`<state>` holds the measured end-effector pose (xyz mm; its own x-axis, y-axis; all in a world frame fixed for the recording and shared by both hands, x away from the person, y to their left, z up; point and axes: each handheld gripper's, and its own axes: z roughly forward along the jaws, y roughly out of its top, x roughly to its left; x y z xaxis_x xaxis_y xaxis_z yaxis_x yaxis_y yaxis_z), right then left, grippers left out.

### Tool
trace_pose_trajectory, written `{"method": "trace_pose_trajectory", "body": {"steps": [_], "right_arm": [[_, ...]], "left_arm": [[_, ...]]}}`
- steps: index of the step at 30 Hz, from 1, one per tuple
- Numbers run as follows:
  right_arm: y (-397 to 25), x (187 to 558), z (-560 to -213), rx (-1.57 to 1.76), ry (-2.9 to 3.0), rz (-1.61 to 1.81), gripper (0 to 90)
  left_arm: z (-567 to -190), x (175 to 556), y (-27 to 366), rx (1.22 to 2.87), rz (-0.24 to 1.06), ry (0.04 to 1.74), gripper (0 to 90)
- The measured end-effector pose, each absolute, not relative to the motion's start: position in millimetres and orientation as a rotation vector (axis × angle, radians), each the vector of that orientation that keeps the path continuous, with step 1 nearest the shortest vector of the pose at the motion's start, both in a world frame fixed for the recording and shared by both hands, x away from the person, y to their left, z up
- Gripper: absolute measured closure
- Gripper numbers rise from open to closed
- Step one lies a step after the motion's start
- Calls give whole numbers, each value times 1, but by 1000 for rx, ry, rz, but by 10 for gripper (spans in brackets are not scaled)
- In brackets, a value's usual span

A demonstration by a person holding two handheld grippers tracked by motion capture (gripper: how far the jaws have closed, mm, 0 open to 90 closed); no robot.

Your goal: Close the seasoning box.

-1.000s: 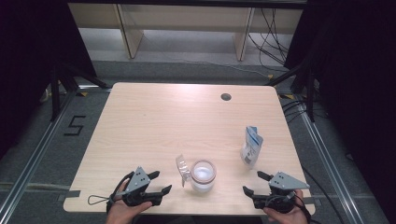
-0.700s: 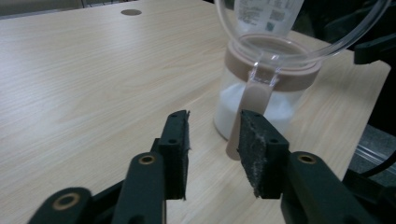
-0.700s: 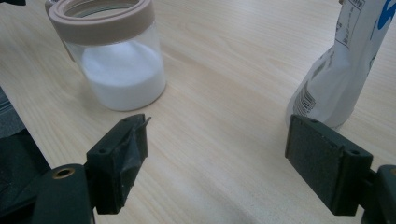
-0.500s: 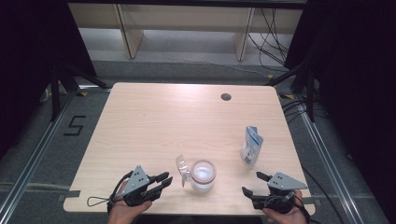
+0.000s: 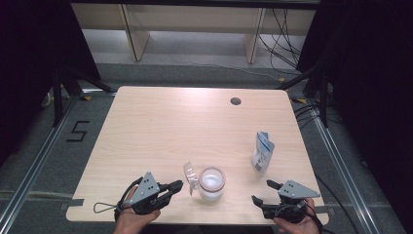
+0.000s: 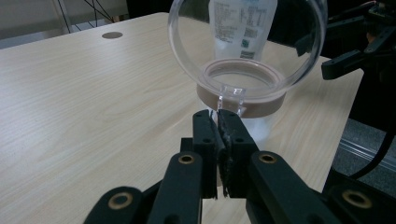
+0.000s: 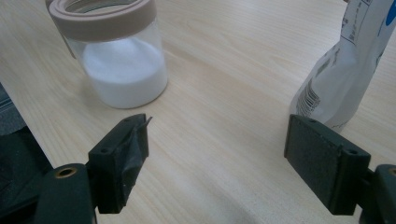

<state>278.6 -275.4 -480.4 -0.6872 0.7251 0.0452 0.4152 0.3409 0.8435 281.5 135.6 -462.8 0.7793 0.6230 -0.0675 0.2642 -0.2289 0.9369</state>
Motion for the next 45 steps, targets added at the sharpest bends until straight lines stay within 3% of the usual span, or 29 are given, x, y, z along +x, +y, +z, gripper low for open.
{"method": "trace_pose_trajectory", "body": {"steps": [45], "right_arm": [[-273,277,-480,1000,2268,1270,234]], "left_arm": [[-451,289,112,1817,393,620,847]]}}
